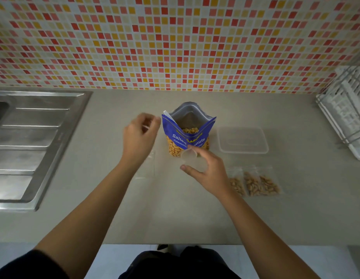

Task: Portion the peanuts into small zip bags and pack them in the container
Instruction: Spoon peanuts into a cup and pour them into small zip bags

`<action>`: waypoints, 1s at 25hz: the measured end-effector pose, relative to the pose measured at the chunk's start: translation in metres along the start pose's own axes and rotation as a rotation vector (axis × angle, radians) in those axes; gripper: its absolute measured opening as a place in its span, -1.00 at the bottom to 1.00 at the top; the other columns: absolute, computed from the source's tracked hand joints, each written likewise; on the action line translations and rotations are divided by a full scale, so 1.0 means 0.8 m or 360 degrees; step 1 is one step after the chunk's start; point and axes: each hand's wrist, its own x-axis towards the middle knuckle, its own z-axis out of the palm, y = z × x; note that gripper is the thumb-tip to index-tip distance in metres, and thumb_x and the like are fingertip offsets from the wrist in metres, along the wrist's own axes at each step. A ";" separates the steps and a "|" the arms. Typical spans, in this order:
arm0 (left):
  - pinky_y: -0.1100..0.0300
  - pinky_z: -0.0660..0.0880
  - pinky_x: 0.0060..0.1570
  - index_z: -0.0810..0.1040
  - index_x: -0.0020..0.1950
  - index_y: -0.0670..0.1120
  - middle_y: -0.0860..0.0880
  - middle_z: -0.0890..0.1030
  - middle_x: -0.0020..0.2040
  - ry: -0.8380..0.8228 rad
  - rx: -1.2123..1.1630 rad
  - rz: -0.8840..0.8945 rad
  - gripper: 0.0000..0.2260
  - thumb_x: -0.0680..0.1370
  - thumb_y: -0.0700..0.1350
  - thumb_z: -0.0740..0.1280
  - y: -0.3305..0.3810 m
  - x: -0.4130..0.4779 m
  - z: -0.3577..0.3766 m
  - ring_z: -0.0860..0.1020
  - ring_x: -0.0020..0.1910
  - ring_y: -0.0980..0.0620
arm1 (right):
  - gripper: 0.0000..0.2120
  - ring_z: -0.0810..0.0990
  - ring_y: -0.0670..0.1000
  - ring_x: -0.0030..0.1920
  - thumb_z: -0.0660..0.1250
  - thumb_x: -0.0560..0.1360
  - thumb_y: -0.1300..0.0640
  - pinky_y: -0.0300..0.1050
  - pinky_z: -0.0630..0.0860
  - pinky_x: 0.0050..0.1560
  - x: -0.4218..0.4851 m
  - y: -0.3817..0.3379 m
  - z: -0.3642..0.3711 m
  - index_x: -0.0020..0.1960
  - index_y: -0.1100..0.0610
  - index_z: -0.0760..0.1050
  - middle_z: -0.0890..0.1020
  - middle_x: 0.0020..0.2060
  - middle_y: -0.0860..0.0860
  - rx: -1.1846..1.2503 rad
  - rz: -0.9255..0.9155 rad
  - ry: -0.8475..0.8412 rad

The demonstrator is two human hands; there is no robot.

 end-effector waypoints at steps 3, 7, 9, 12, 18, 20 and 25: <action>0.33 0.34 -0.22 0.58 0.17 -0.10 -0.01 0.57 -0.04 -0.0154 0.0409 0.0196 -0.67 0.52 0.07 0.31 0.015 0.044 0.005 0.46 -0.12 0.11 | -0.45 0.47 -0.40 0.09 0.51 0.30 -0.06 -0.50 0.35 0.10 0.001 -0.003 -0.008 0.21 0.13 0.51 0.55 0.07 -0.23 0.0020 -0.0030 0.0088; 0.23 0.36 -0.14 0.63 0.11 -0.15 -0.11 0.65 0.03 -0.0379 0.0615 0.0364 -0.77 0.54 -0.07 0.31 0.024 0.062 0.019 0.43 -0.11 0.13 | -0.46 0.50 -0.34 0.11 0.45 0.32 -0.09 -0.45 0.39 0.10 0.008 -0.007 -0.020 0.21 0.15 0.50 0.55 0.09 -0.21 0.0083 -0.0068 0.0225; 0.24 0.36 -0.14 0.65 0.05 -0.14 -0.11 0.67 -0.05 -0.0420 0.0658 0.0540 -0.79 0.53 -0.06 0.32 0.032 0.065 0.025 0.47 -0.17 0.09 | -0.48 0.52 -0.31 0.10 0.45 0.31 -0.08 -0.44 0.39 0.10 0.017 -0.007 -0.029 0.19 0.14 0.51 0.57 0.07 -0.20 0.0119 -0.0057 0.0305; 0.19 0.43 -0.17 0.63 0.03 -0.12 -0.10 0.66 -0.11 -0.0764 0.0853 0.0672 -0.79 0.53 -0.02 0.33 0.050 0.063 0.043 0.50 -0.22 0.03 | -0.47 0.55 -0.19 0.13 0.47 0.30 -0.05 -0.33 0.43 0.16 0.037 -0.006 -0.043 0.19 0.16 0.50 0.60 0.08 -0.12 0.0235 -0.0013 0.0397; 0.11 0.43 -0.14 0.61 0.01 -0.12 -0.09 0.62 -0.15 -0.0462 0.1153 0.0676 -0.75 0.57 -0.01 0.20 0.069 0.075 0.035 0.53 -0.12 -0.05 | -0.47 0.58 -0.11 0.13 0.47 0.30 -0.08 -0.23 0.50 0.15 0.071 -0.005 -0.066 0.21 0.08 0.48 0.59 0.14 -0.07 0.0229 0.0041 0.0145; 0.00 0.34 0.05 0.57 0.04 -0.08 -0.07 0.56 -0.09 -0.0547 0.1420 0.0609 -0.76 0.58 0.00 0.17 0.068 0.065 0.046 0.44 0.11 -0.07 | -0.46 0.59 -0.12 0.11 0.45 0.29 -0.14 -0.18 0.51 0.16 0.077 -0.004 -0.068 0.21 0.03 0.49 0.61 0.12 -0.10 0.0157 0.0084 0.0061; -0.09 0.21 0.15 0.58 0.05 -0.01 -0.02 0.54 0.06 -0.0584 0.1184 0.0225 -0.79 0.57 -0.06 0.17 0.051 0.049 0.068 0.28 0.29 -0.02 | -0.44 0.60 -0.12 0.07 0.45 0.28 -0.16 -0.11 0.54 0.13 0.077 -0.005 -0.069 0.22 0.03 0.49 0.63 0.07 -0.10 0.0102 0.0106 0.0026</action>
